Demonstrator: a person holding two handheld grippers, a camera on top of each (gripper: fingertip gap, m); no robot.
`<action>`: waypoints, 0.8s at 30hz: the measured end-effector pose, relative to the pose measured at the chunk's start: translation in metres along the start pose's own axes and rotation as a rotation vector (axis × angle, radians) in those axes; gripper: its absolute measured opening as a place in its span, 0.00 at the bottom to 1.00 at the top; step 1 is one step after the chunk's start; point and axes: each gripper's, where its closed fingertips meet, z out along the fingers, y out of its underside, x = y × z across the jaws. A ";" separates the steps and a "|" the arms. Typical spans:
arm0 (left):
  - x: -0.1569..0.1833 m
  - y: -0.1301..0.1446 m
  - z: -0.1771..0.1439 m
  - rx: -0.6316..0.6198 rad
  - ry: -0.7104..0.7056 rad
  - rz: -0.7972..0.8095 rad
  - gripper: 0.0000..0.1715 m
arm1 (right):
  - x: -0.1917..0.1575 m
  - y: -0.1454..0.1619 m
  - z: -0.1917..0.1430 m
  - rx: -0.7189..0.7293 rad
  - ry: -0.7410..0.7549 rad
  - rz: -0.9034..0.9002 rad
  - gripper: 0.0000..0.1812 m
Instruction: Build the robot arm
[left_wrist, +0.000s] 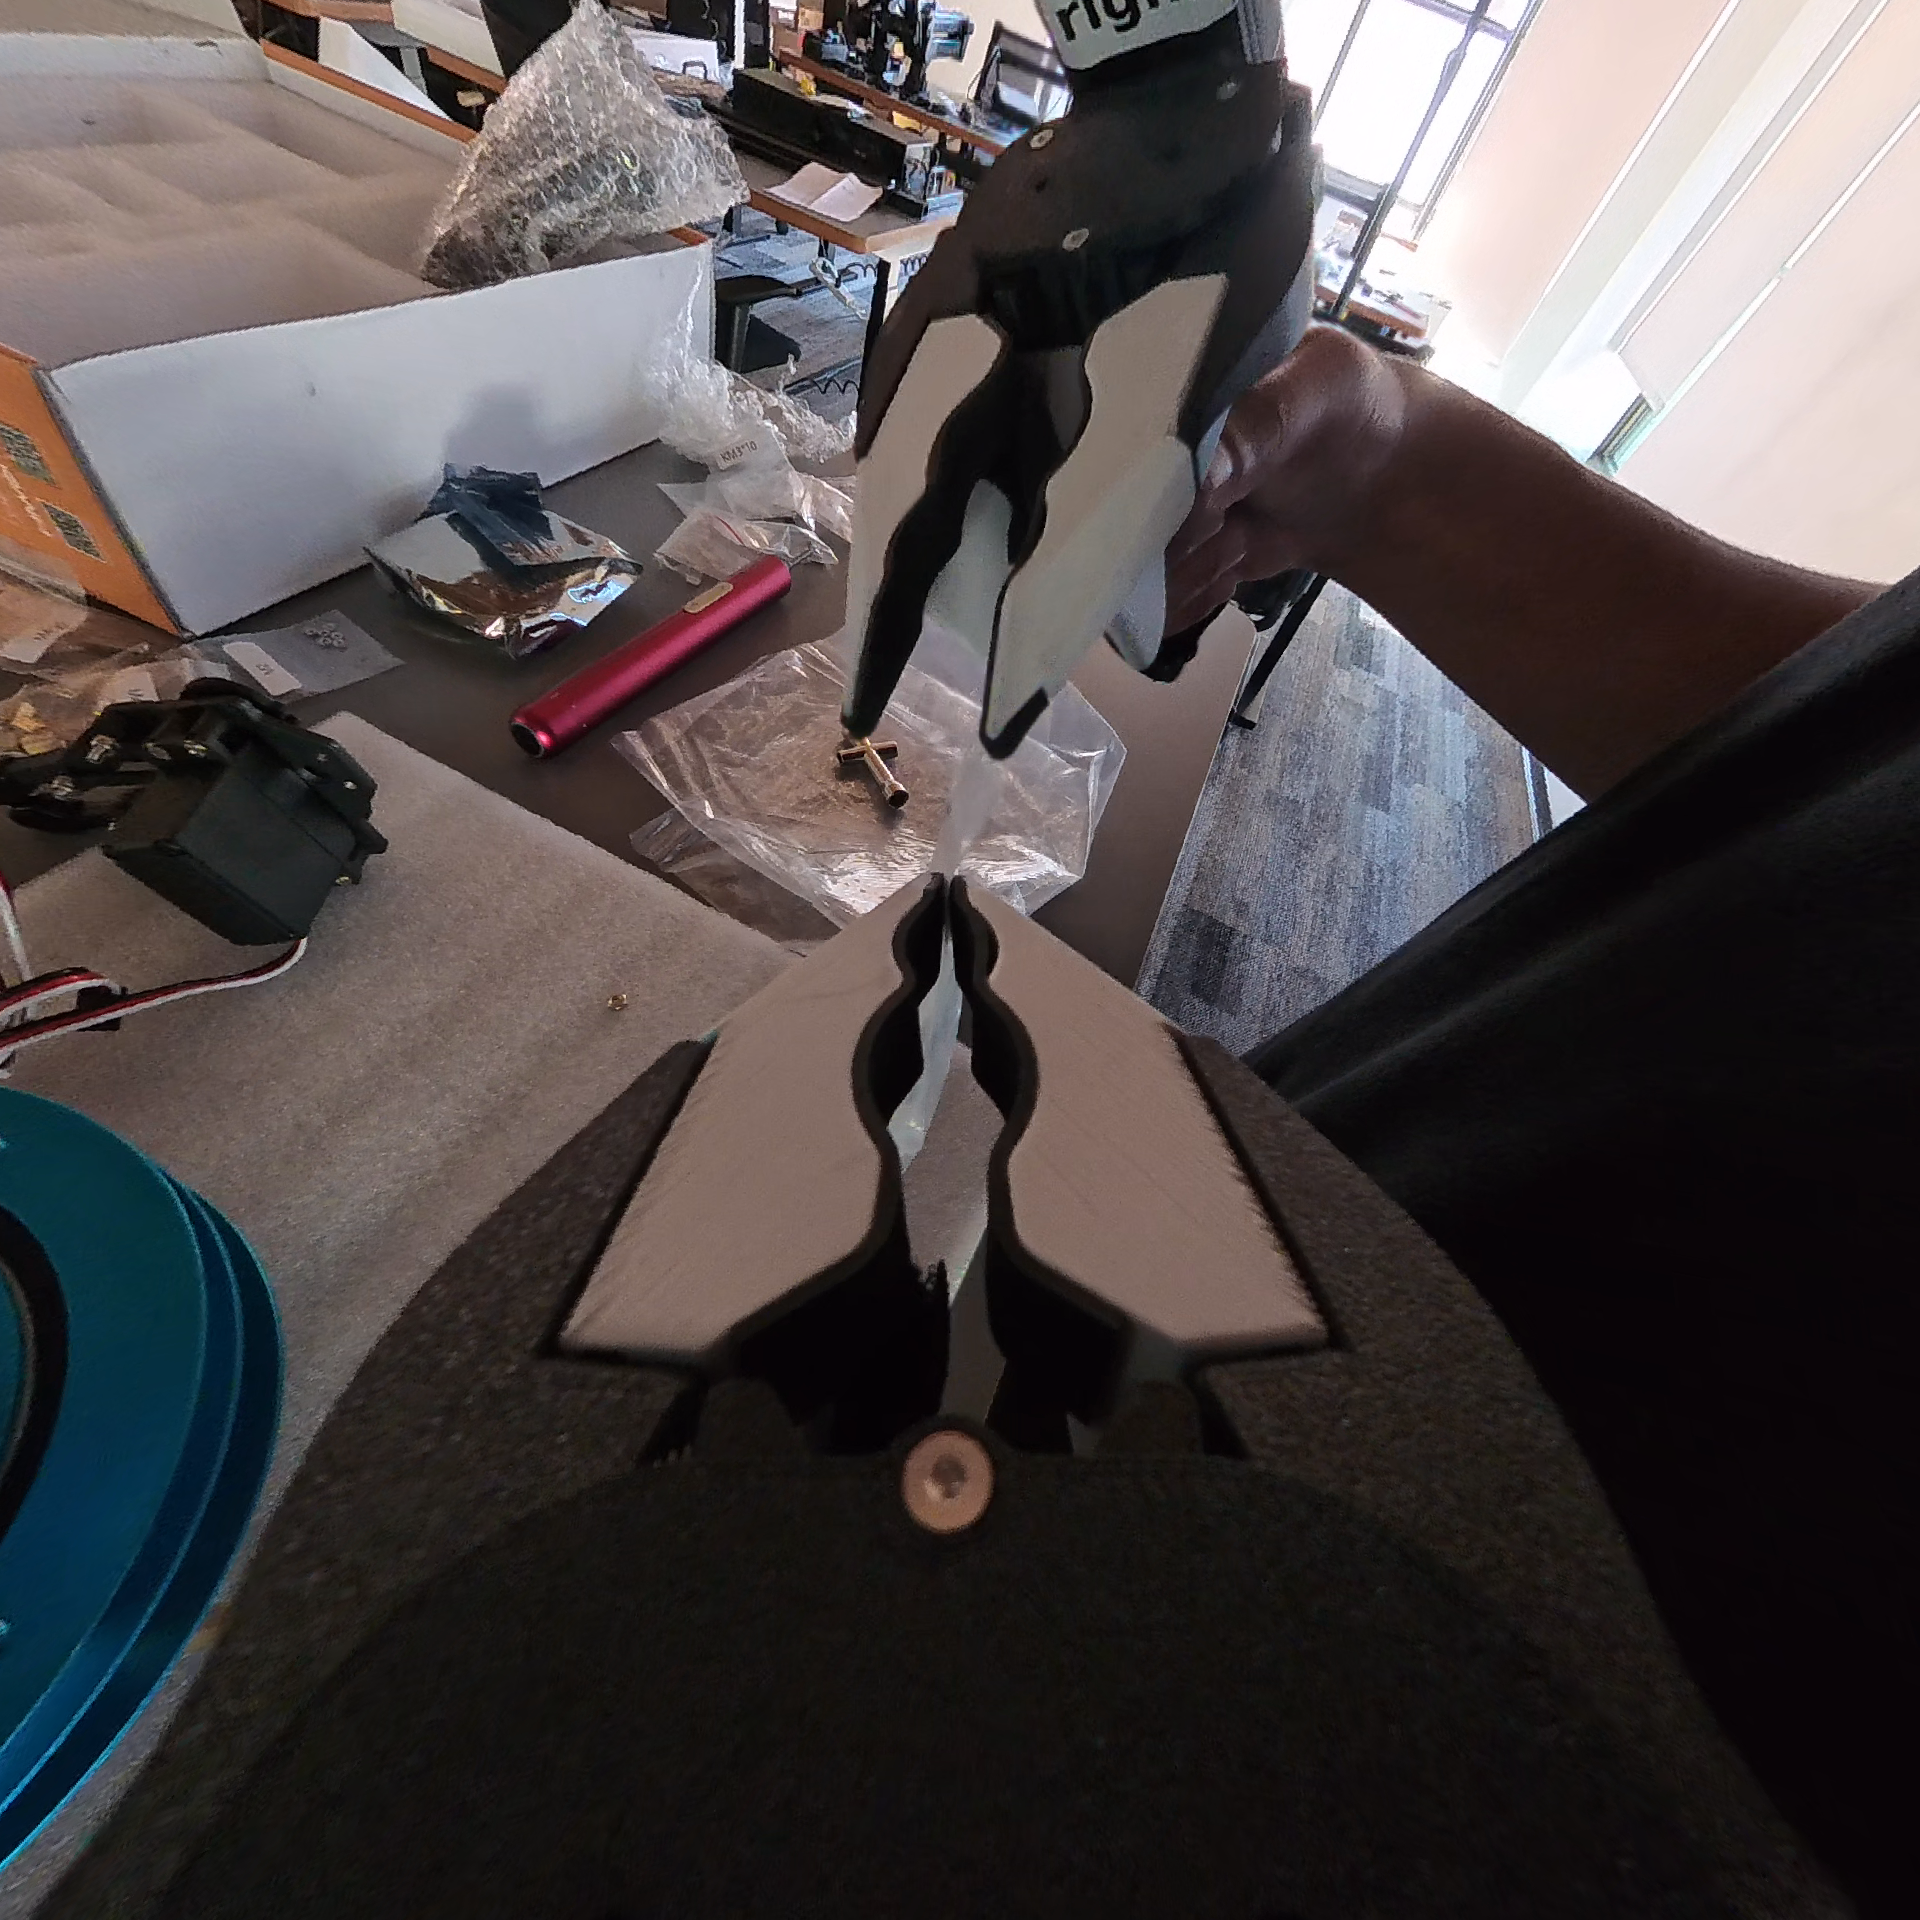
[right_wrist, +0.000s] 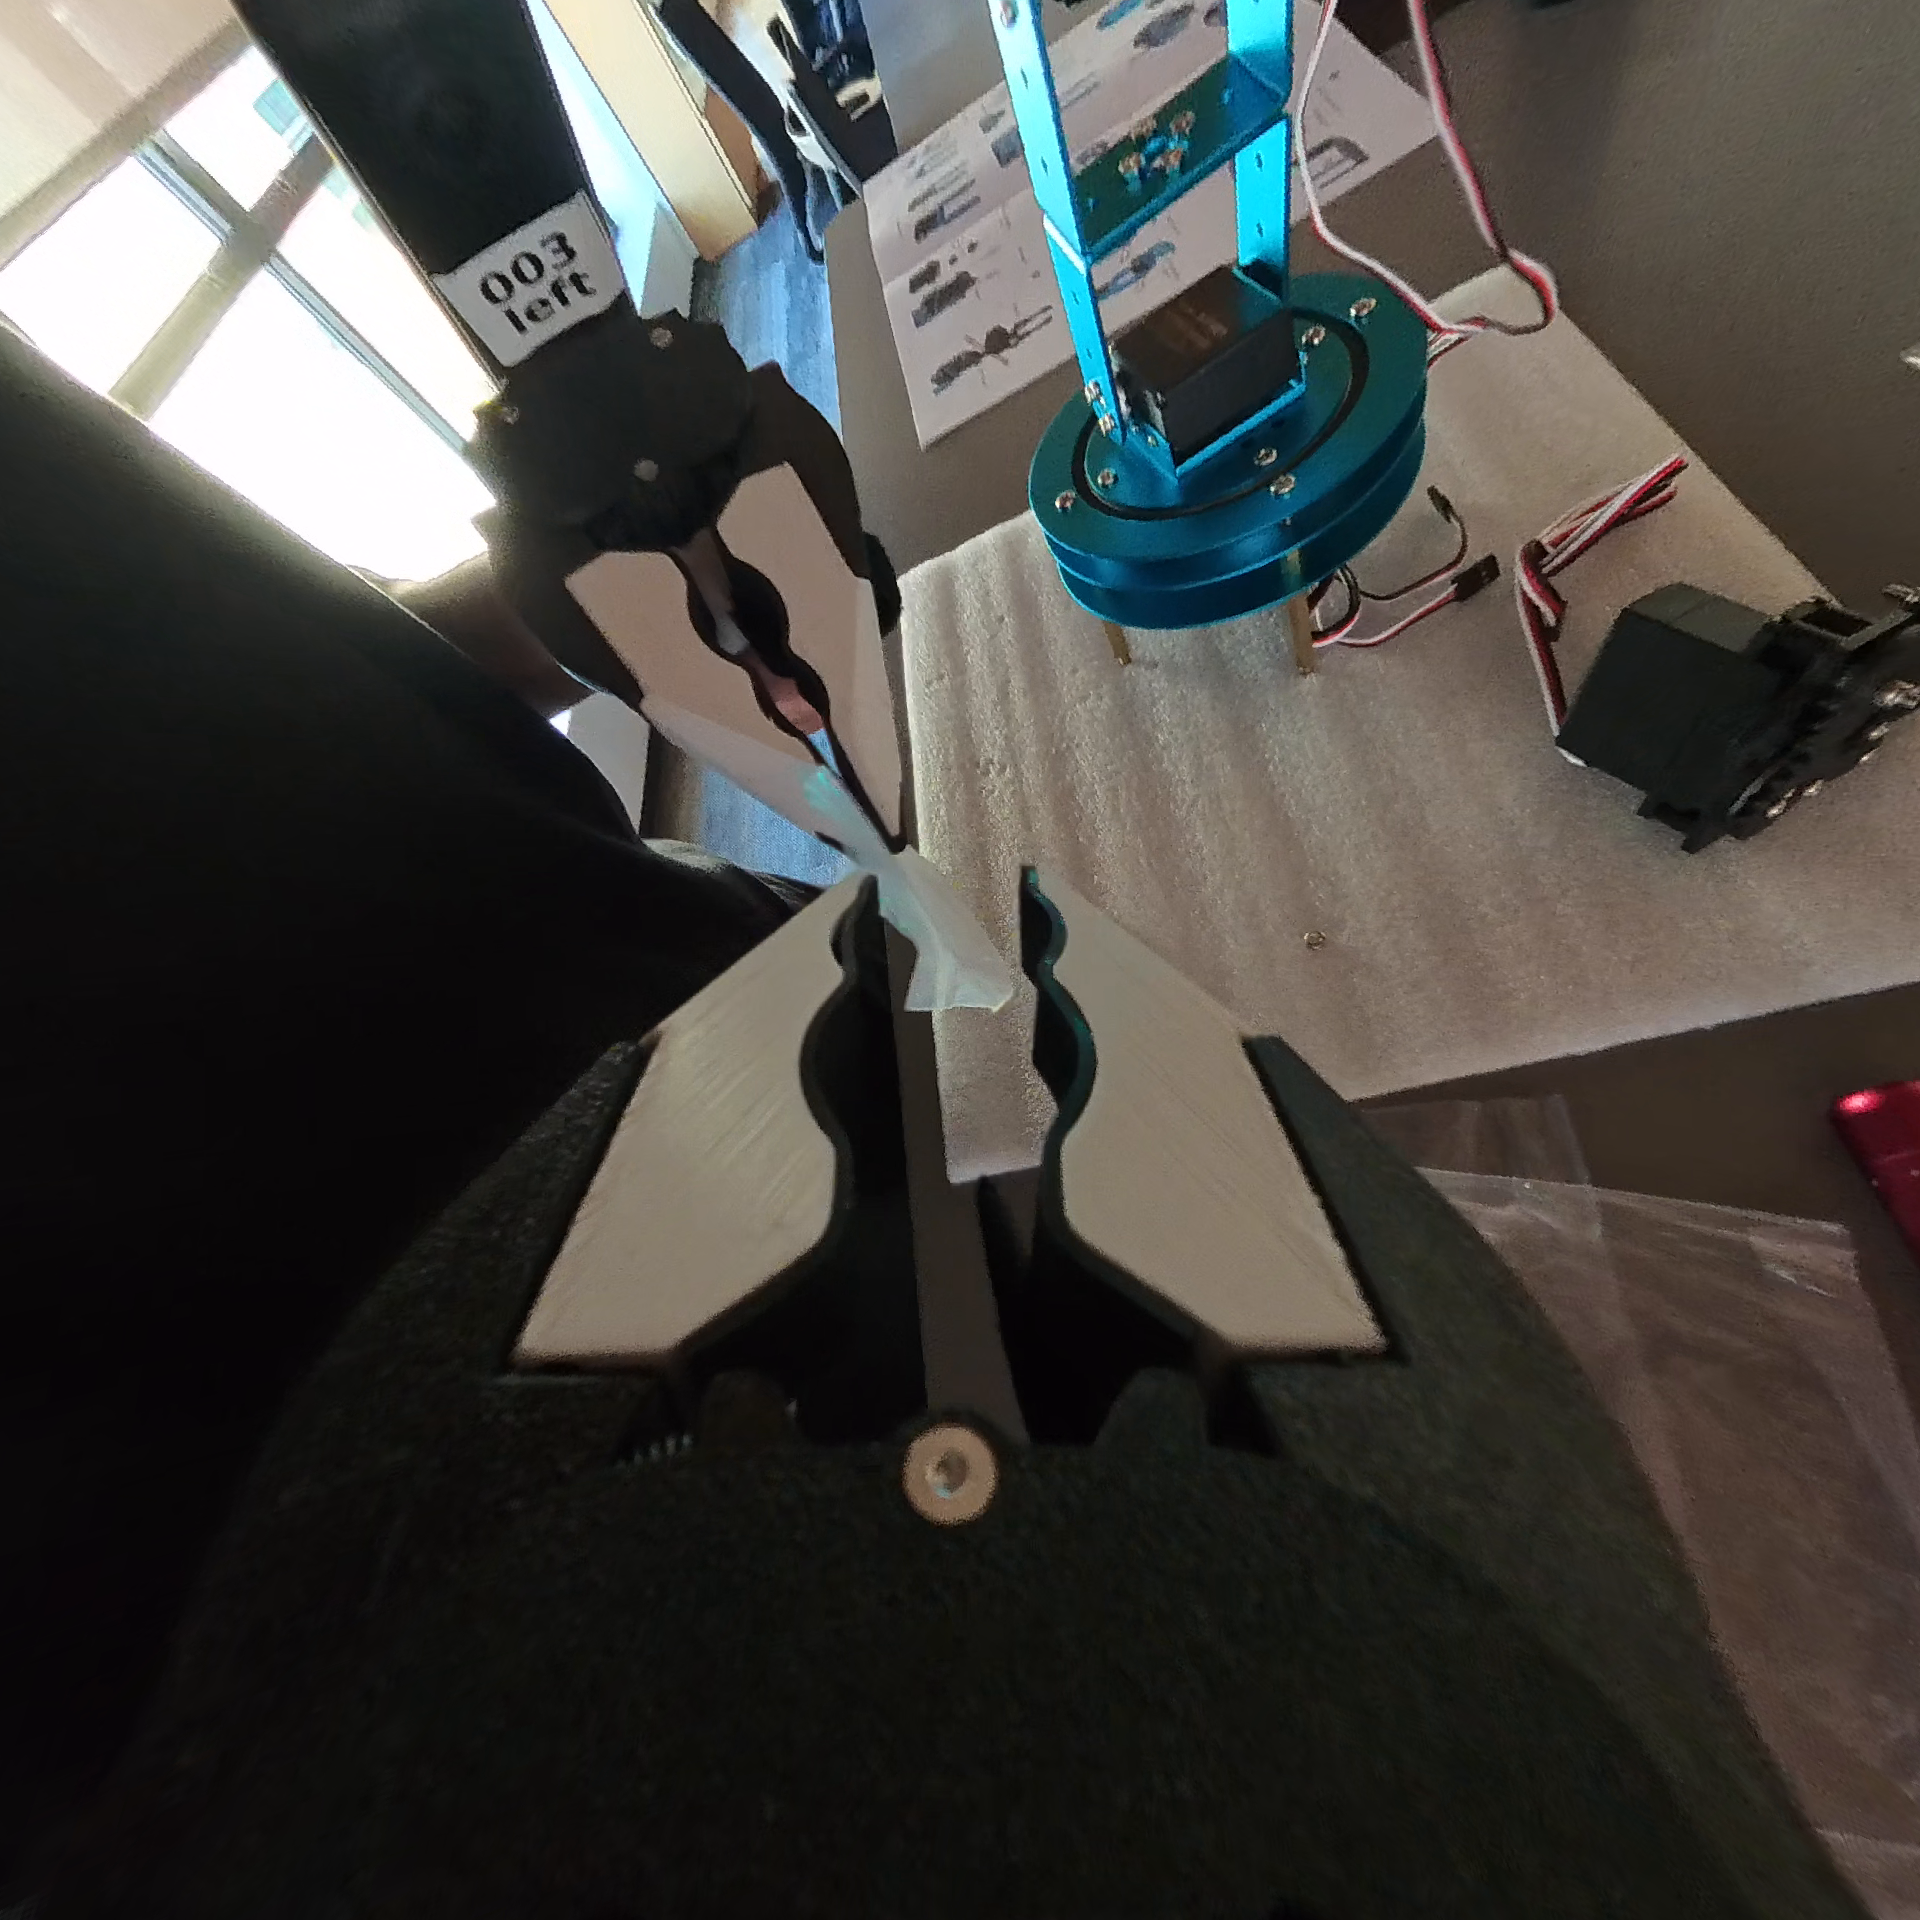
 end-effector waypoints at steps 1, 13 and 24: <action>0.000 0.000 0.000 0.000 0.001 -0.002 0.00 | 0.001 0.000 0.002 -0.004 0.003 -0.003 0.15; 0.004 0.002 -0.002 -0.011 0.016 0.020 0.00 | -0.003 0.004 0.010 -0.038 -0.012 -0.024 0.09; -0.022 -0.003 -0.003 -0.002 -0.154 -0.008 0.07 | 0.000 0.002 0.010 0.019 -0.021 0.042 0.00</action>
